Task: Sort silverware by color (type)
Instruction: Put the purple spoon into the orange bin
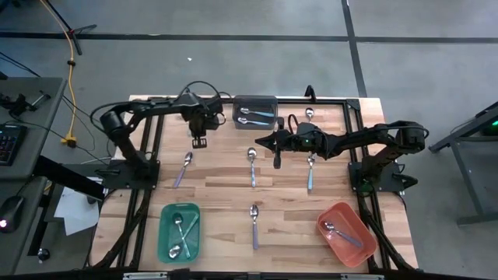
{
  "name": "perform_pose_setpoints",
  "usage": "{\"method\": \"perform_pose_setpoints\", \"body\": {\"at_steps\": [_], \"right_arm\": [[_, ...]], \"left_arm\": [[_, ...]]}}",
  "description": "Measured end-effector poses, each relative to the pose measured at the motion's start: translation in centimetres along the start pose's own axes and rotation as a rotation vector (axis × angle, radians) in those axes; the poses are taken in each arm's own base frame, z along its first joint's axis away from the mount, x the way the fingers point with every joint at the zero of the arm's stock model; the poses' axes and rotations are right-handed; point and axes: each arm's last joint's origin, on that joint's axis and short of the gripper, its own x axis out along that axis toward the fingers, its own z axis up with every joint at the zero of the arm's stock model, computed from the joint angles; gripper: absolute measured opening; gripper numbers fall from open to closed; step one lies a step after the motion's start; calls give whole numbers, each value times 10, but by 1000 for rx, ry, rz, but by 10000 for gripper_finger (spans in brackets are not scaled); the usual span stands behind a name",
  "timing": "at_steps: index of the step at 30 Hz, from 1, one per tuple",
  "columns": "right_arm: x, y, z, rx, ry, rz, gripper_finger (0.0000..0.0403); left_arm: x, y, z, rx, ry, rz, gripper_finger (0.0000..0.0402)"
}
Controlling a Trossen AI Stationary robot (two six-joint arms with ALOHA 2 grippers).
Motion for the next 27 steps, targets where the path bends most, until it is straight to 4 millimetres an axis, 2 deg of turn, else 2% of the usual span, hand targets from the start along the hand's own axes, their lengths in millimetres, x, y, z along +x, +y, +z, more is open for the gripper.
{"method": "perform_pose_setpoints", "body": {"at_steps": [4,9,20,27], "right_arm": [[0,0,-1,1,11,1,0],[0,0,-1,1,14,1,0],[0,0,-2,-2,22,2,0],[0,0,-2,-7,24,2,0]], "left_arm": [[1,7,8,105,27,68,7],[-4,17,17,187,-10,156,37],[20,36,28,175,26,181,145],[25,40,31,181,52,265,180]]}}
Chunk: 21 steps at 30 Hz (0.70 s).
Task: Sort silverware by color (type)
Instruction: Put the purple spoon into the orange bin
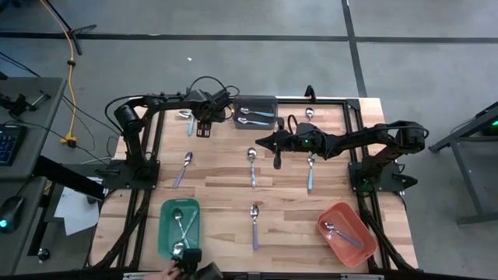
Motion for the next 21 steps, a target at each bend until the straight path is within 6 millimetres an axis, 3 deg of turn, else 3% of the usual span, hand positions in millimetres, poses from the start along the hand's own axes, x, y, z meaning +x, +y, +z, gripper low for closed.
{"method": "perform_pose_setpoints", "body": {"at_steps": [6,12,17,21], "right_arm": [[0,0,0,1,3,0,0],[0,0,-1,-7,5,1,0],[0,0,-1,-9,6,1,0],[0,0,-1,-9,6,1,0]], "left_arm": [[1,3,-2,17,40,48,180],[-2,-6,2,-4,-22,-61,157],[-6,-11,7,-131,-130,-177,122],[-9,-2,6,-317,-144,-189,81]]}}
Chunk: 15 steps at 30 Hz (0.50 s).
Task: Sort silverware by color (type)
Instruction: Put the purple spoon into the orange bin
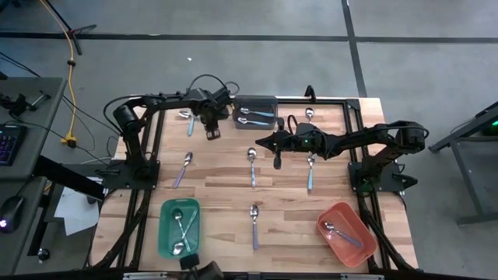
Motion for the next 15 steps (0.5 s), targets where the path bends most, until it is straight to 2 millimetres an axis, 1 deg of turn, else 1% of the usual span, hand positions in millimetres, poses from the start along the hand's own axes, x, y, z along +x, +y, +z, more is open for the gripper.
{"method": "perform_pose_setpoints", "body": {"at_steps": [3,4,6,7,10,12,15], "right_arm": [[0,0,0,0,1,0,0],[0,0,0,0,2,0,0],[0,0,-1,1,9,1,0],[0,0,-1,1,10,2,0],[0,0,-2,1,16,3,0],[0,0,-3,2,28,5,0],[0,1,-4,4,44,7,0]], "left_arm": [[-1,7,0,-206,-45,-87,46],[-1,9,-1,-247,-53,-122,32],[0,11,-1,-308,-74,-131,10],[1,12,0,-347,-90,-124,5],[6,13,-1,-474,-105,-125,7],[6,9,-4,-507,-125,-123,5],[-3,2,-9,-512,-211,-110,1]]}}
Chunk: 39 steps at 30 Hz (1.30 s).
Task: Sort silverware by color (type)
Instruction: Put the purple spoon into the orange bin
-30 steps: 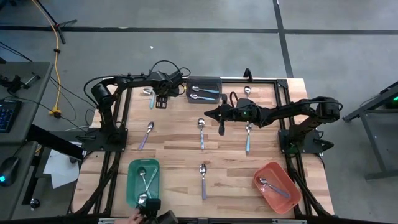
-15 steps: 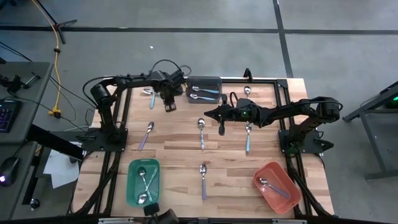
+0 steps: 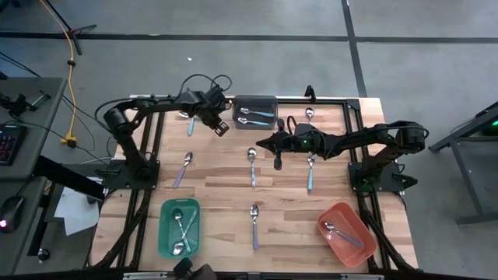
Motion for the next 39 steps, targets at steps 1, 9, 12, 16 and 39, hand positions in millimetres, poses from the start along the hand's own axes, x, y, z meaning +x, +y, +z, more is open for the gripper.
{"method": "perform_pose_setpoints", "body": {"at_steps": [1,9,12,16,39], "right_arm": [[0,0,0,0,1,-1,0],[-1,-9,0,1,-9,-31,0],[-1,-10,1,6,-18,-37,0],[-1,-10,1,5,-18,-36,0],[-1,-10,0,8,-7,-33,0]], "left_arm": [[-3,0,-4,-1,-30,6,1],[-19,27,-18,-85,-119,156,0],[-16,39,-14,-106,-93,156,0],[0,46,-18,-122,-1,163,0],[16,32,-16,-24,20,207,0]]}}
